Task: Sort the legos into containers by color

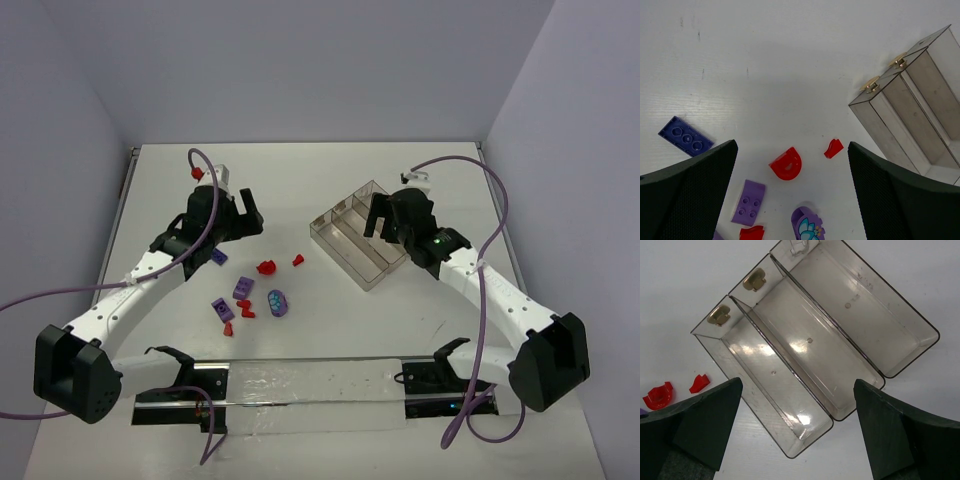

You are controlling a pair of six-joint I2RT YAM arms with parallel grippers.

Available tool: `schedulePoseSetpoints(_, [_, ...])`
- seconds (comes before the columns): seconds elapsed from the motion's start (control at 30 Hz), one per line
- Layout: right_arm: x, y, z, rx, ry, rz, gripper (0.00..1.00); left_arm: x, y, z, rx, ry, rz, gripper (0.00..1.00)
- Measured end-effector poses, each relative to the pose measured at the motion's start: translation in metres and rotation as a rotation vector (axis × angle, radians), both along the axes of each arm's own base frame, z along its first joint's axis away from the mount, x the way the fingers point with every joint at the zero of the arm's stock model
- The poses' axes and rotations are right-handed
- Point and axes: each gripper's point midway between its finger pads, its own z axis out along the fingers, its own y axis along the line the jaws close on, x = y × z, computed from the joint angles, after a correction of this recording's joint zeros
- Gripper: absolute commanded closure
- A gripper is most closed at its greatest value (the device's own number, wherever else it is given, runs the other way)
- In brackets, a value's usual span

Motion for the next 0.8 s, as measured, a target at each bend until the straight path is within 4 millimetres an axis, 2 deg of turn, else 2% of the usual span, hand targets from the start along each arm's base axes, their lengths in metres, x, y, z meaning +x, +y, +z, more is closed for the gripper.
schedulePoseSetpoints(0.27, [-0.004,0.007,0.000,0.008,0.007,0.022,0.00,0.000,-0.001,0.010,-0.009,-0.017,-0.002,0.01])
schedulePoseSetpoints(0.43, [-0.010,0.030,0.006,0.008,-0.001,0.088,0.01,-0.002,0.004,0.020,-0.015,-0.045,0.011,0.01])
schedulePoseSetpoints(0.53, [-0.020,0.065,0.009,-0.008,-0.005,0.178,0.02,-0.002,0.009,0.027,-0.015,-0.065,0.039,0.01])
schedulePoseSetpoints(0.63, [-0.031,0.115,0.010,-0.031,-0.001,0.293,0.03,-0.002,0.019,0.034,-0.010,-0.090,0.091,0.01])
schedulePoseSetpoints(0.7, [-0.035,0.148,0.003,-0.045,0.013,0.357,0.05,-0.003,0.023,0.041,-0.015,-0.111,0.115,0.01])
schedulePoseSetpoints(0.8, [-0.040,0.186,-0.022,-0.081,0.071,0.420,0.09,-0.004,0.030,0.049,-0.018,-0.138,0.143,0.01])
